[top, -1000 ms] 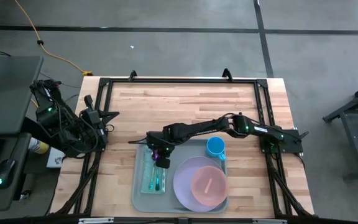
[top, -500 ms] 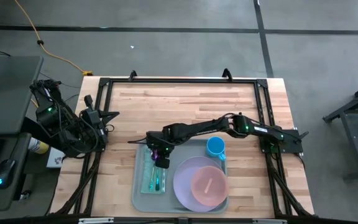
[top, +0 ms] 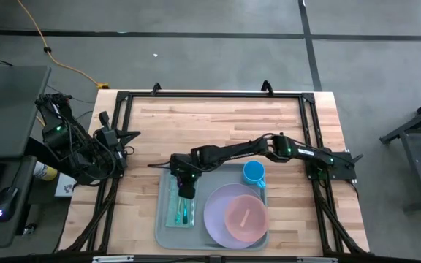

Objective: Set up tray
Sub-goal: Put the violet spoon on the light green table napkin to the left of the violet fork

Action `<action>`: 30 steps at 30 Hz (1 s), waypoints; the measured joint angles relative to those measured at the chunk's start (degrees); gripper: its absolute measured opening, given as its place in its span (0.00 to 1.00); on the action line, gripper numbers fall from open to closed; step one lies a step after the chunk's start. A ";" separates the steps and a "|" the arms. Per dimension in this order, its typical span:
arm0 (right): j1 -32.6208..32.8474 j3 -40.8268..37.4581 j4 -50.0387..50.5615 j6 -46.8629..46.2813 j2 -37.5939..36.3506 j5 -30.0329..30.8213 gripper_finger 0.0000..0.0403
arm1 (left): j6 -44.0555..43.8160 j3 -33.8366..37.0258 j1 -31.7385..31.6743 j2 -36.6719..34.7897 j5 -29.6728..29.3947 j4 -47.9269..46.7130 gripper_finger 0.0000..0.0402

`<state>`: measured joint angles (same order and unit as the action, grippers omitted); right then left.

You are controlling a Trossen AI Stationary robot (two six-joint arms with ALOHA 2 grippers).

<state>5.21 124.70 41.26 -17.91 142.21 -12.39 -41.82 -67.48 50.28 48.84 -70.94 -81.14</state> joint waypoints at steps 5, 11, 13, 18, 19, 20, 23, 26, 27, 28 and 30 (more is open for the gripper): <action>0.00 0.04 -0.40 -0.15 -0.22 -0.74 0.00 | 0.00 0.00 0.00 0.00 0.02 0.01 0.10; 0.02 0.11 0.10 -1.47 -1.44 -1.87 0.00 | 0.00 0.00 0.00 0.00 0.03 0.02 0.10; 0.04 0.07 1.22 -2.45 -1.38 -2.83 0.00 | 0.00 0.00 0.00 0.00 0.03 0.02 0.10; 0.38 0.07 5.43 -2.65 -1.37 -1.63 0.00 | 0.00 0.00 0.00 0.00 0.04 0.02 0.10; 0.44 0.04 6.39 -2.74 -1.33 -1.05 0.00 | 0.00 0.00 0.00 0.00 0.04 0.02 0.10; 0.46 0.04 6.93 -2.86 -1.33 -0.80 0.00 | 0.00 0.00 0.00 0.00 0.04 0.01 0.10; 0.46 0.04 7.35 -2.79 -1.33 0.02 0.00 | 0.06 0.00 0.00 0.00 0.04 0.01 0.10; 0.44 0.04 7.29 -2.55 -1.33 2.15 0.00 | 0.11 0.00 0.00 0.00 0.04 0.00 0.10; 0.44 0.04 7.19 -2.27 -1.33 2.94 0.00 | 0.16 0.00 0.00 0.00 0.04 0.00 0.10; 0.44 0.04 7.12 -1.74 -1.33 3.52 0.00 | 0.18 0.00 0.00 0.00 0.04 0.00 0.10; 0.44 0.04 7.20 -1.21 -1.33 4.66 0.00 | 0.20 0.00 0.00 0.00 0.04 0.00 0.10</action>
<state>5.65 124.75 48.46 -19.12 140.88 -7.73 -41.63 -67.48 50.28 48.84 -70.89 -81.14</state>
